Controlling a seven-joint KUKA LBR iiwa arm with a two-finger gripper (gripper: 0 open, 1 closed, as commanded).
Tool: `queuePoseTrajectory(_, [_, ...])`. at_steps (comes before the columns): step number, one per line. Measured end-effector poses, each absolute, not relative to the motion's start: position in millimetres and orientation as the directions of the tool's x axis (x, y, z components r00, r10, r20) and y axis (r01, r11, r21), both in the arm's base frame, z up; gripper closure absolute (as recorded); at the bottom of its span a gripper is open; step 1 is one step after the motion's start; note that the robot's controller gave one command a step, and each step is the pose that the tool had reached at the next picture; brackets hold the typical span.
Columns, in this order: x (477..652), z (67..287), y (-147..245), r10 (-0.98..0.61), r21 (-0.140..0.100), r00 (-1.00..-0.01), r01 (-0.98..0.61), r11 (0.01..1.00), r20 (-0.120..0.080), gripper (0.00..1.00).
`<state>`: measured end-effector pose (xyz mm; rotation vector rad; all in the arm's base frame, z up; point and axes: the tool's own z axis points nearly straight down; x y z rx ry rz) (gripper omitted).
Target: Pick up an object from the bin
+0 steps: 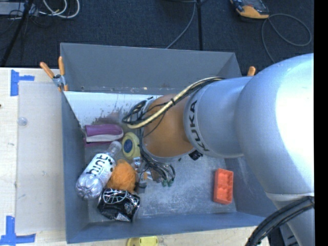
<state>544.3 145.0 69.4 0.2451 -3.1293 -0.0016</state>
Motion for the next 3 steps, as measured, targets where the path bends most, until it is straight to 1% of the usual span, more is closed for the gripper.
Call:
queuePoseTrajectory(1, [546.2,114.5,145.4,-0.149,0.001,-0.989,-0.149,0.989,0.011,1.00])
queuePoseTrajectory(2, [558.7,151.3,147.4,-0.141,0.002,-0.990,-0.141,0.990,0.001,1.00])
queuePoseTrajectory(3, [541.4,239.3,142.8,-0.152,0.000,-0.988,-0.152,0.988,0.014,0.00])
